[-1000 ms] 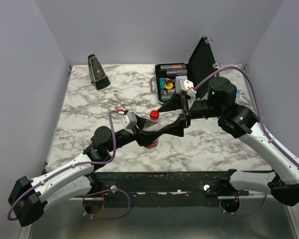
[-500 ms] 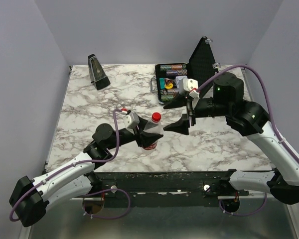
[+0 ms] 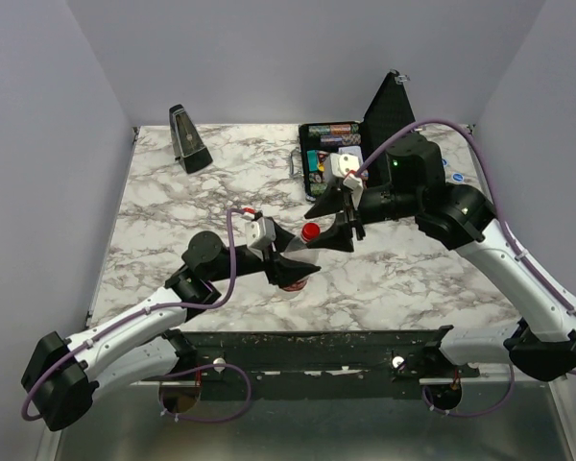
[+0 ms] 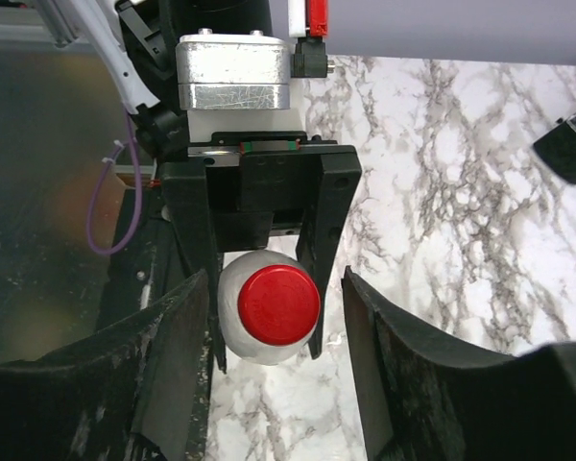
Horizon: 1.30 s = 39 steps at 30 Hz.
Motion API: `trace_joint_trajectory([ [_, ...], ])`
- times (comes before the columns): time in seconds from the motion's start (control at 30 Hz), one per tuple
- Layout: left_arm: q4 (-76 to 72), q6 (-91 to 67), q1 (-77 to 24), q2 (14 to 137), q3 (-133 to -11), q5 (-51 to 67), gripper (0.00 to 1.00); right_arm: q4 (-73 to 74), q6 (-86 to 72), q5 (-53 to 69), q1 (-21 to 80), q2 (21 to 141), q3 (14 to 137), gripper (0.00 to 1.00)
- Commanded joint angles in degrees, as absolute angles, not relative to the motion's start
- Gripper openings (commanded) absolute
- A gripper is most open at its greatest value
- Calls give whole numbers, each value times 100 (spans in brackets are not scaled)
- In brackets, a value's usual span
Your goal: Screw on the bottle caps
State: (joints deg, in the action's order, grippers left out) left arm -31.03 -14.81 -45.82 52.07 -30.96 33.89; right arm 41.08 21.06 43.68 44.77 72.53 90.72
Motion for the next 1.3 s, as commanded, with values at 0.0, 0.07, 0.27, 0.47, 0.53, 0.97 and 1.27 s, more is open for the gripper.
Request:
trace_joint_trajectory([
  [0.0,-3349,-1450,-4570,5238,-3278,3656,26,4228,2171,4684,4474,7321,9264,59],
  [0.07,-3349,-1450,-4570,5238,-3278,3621,26,4219,2136,4720,4474,7339,9255,51],
  [0.27,-3392,-1459,-4579,5212,-3261,3437,26,4210,2031,4667,4474,7348,9185,29],
  [0.47,-3472,-1284,-4649,5072,-3190,2043,26,4105,1320,3939,4474,7357,9062,20],
  [0.53,-3428,-1161,-4728,5036,-3199,1366,26,4061,899,3501,4474,7383,8957,14],
  [0.97,-4999,621,-6116,6563,-3884,-4848,22,3745,-1801,-870,5036,7356,8068,11],
  [1.27,-3237,-815,-5810,6127,-3551,-3061,20,3418,-1161,-107,5054,7031,8357,36],
])
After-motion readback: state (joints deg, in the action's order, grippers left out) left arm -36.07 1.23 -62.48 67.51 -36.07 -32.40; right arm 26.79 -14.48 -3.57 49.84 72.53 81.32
